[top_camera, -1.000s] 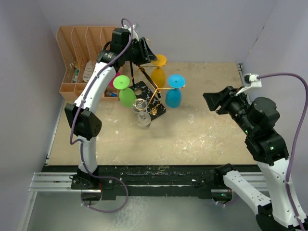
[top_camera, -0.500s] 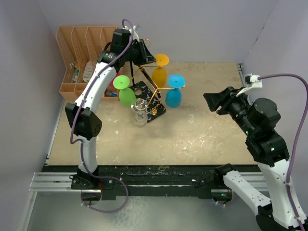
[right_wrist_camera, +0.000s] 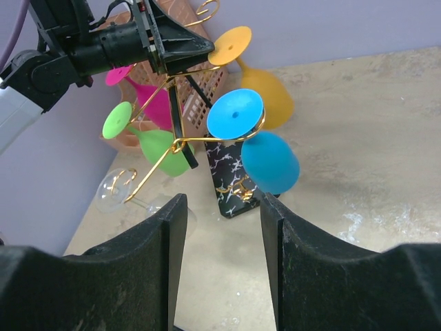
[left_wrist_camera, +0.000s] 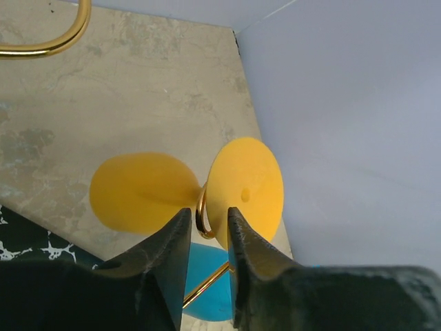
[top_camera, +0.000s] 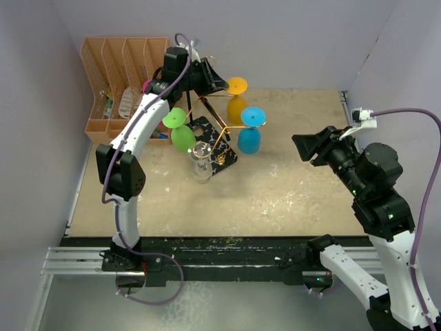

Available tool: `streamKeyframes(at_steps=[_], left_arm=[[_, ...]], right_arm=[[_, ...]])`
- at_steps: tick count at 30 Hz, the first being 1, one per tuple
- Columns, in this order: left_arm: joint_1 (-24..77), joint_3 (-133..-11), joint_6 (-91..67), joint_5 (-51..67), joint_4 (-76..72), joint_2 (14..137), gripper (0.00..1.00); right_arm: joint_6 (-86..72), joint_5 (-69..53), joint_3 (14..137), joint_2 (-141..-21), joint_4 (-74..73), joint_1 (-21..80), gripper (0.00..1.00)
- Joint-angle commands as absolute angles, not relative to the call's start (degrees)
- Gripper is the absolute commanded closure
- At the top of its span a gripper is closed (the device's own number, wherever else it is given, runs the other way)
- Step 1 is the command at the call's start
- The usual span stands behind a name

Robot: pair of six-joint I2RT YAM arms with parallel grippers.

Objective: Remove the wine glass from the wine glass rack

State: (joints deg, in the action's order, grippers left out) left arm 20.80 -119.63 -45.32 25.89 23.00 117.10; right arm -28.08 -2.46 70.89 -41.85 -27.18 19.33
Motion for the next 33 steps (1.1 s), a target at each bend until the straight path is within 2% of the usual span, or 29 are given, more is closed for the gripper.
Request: streamKeyframes(at_steps=[1, 4, 9, 18, 19, 21, 24, 33], left_arm=[[21.0, -118.7, -46.9, 27.0, 19.3, 114.6, 0.62], [21.0, -118.8, -46.9, 26.7, 19.4, 114.1, 0.54], [21.1, -119.7, -46.9, 27.4, 19.5, 114.8, 0.55], [21.1, -121.7, -47.6, 29.5, 19.4, 115.4, 0.77], [21.2, -122.4, -47.1, 29.5, 20.3, 115.6, 0.76], [21.3, -123.6, -46.2, 29.5, 22.0, 115.6, 0.62], [21.4, -125.0, -44.7, 29.5, 24.6, 115.5, 0.53], [21.5, -129.5, -39.4, 29.0, 34.7, 116.1, 0.51]], right_arm=[[-28.0, -1.5, 71.1, -41.0, -25.5, 19.3, 0.50], [-27.9, -1.5, 71.0, -41.1, -25.4, 19.3, 0.50], [-28.0, -1.9, 70.6, -41.3, -25.0, 19.3, 0.50], [-28.3, -2.0, 70.1, -41.2, -25.0, 19.3, 0.50], [-28.3, -2.0, 70.1, -41.2, -25.0, 19.3, 0.50], [-28.3, -2.0, 70.0, -41.2, -24.8, 19.3, 0.50], [-28.4, -2.1, 70.0, -41.2, -24.6, 19.3, 0.50], [-28.5, -2.3, 69.3, -41.1, -24.3, 19.3, 0.51]])
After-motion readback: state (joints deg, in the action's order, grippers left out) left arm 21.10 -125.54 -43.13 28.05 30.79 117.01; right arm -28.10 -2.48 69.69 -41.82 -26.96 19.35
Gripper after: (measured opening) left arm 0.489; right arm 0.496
